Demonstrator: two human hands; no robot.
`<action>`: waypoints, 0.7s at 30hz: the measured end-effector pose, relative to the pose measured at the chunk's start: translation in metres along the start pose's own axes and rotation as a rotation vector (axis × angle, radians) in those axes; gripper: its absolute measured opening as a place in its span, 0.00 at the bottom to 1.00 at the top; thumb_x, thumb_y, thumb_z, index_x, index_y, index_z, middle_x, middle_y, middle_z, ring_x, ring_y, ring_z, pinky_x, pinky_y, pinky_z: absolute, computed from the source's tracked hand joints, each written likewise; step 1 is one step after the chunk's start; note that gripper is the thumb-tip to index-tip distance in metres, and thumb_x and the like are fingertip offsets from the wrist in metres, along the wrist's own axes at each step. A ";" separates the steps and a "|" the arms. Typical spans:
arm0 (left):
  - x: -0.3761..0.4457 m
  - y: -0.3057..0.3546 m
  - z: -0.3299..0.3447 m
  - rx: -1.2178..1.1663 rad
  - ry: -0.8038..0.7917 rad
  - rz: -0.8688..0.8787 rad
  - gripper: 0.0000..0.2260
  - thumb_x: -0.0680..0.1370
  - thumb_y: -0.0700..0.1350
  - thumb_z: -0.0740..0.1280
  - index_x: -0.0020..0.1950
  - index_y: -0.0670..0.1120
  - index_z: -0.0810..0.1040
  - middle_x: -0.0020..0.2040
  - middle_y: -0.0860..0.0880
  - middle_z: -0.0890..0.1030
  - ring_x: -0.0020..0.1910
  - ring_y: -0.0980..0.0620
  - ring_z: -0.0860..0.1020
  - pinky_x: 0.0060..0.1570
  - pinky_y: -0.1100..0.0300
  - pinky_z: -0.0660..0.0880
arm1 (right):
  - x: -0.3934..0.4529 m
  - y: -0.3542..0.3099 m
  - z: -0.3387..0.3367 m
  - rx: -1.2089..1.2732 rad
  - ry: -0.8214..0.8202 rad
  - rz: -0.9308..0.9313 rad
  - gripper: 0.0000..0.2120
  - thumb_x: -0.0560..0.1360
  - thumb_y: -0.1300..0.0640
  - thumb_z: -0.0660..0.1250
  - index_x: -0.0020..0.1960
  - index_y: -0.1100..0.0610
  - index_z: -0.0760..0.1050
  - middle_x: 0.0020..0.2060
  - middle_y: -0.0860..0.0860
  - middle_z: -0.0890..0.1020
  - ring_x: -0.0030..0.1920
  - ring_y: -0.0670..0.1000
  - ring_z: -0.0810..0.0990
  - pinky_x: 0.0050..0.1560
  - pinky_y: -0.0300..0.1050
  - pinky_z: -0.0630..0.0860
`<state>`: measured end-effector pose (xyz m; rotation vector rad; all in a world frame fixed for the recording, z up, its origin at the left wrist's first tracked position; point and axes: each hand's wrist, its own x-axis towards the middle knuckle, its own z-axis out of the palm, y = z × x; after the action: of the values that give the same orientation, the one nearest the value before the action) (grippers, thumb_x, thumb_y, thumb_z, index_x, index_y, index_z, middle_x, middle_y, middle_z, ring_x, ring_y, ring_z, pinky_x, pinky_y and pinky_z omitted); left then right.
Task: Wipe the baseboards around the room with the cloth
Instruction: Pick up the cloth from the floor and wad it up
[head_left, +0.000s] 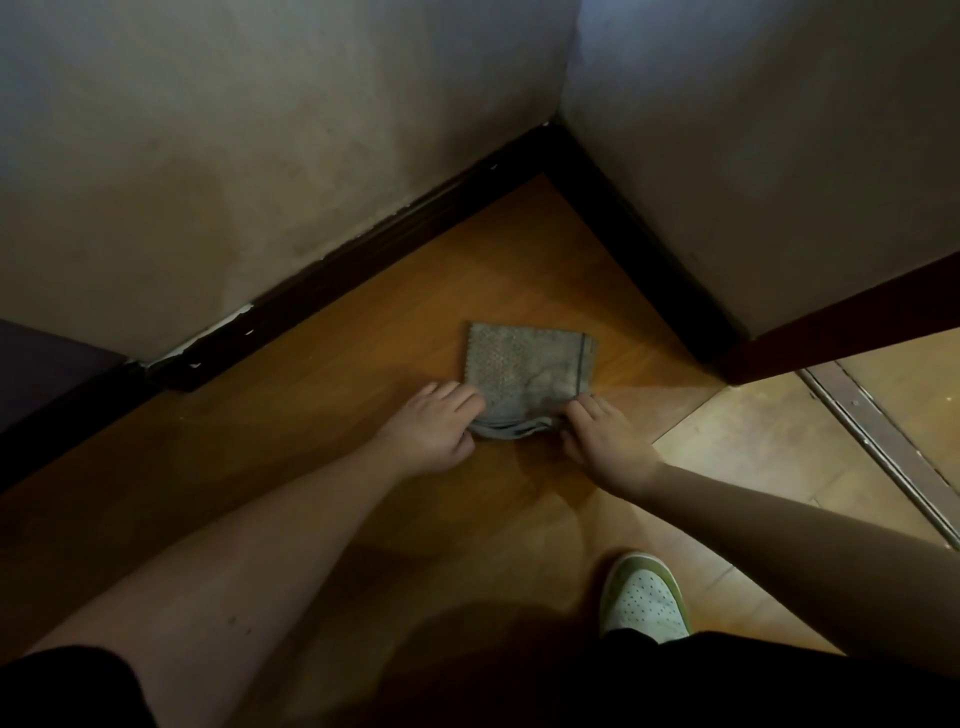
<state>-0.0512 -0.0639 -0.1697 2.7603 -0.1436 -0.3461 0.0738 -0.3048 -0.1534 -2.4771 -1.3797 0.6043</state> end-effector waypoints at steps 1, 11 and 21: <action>-0.001 0.000 0.000 -0.045 0.007 -0.009 0.12 0.77 0.46 0.63 0.59 0.46 0.72 0.59 0.48 0.73 0.59 0.49 0.70 0.59 0.54 0.63 | -0.001 -0.001 0.001 0.070 0.041 0.035 0.12 0.78 0.59 0.66 0.60 0.62 0.75 0.55 0.59 0.78 0.55 0.59 0.77 0.57 0.49 0.71; 0.001 -0.003 -0.007 -0.396 0.031 -0.209 0.08 0.81 0.46 0.64 0.59 0.53 0.70 0.41 0.55 0.76 0.37 0.55 0.76 0.35 0.58 0.67 | -0.001 0.011 -0.007 0.089 0.001 0.101 0.13 0.73 0.59 0.71 0.58 0.57 0.77 0.52 0.54 0.79 0.50 0.53 0.79 0.50 0.39 0.72; 0.033 -0.007 -0.012 -0.758 0.232 -0.652 0.14 0.82 0.48 0.64 0.65 0.43 0.75 0.59 0.46 0.79 0.54 0.52 0.76 0.52 0.60 0.71 | 0.043 0.016 -0.013 0.520 0.199 0.512 0.08 0.78 0.47 0.67 0.55 0.43 0.72 0.47 0.41 0.76 0.42 0.38 0.76 0.32 0.28 0.72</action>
<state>-0.0160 -0.0583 -0.1680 1.9915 0.7919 -0.1759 0.1123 -0.2770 -0.1587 -2.3524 -0.4278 0.6828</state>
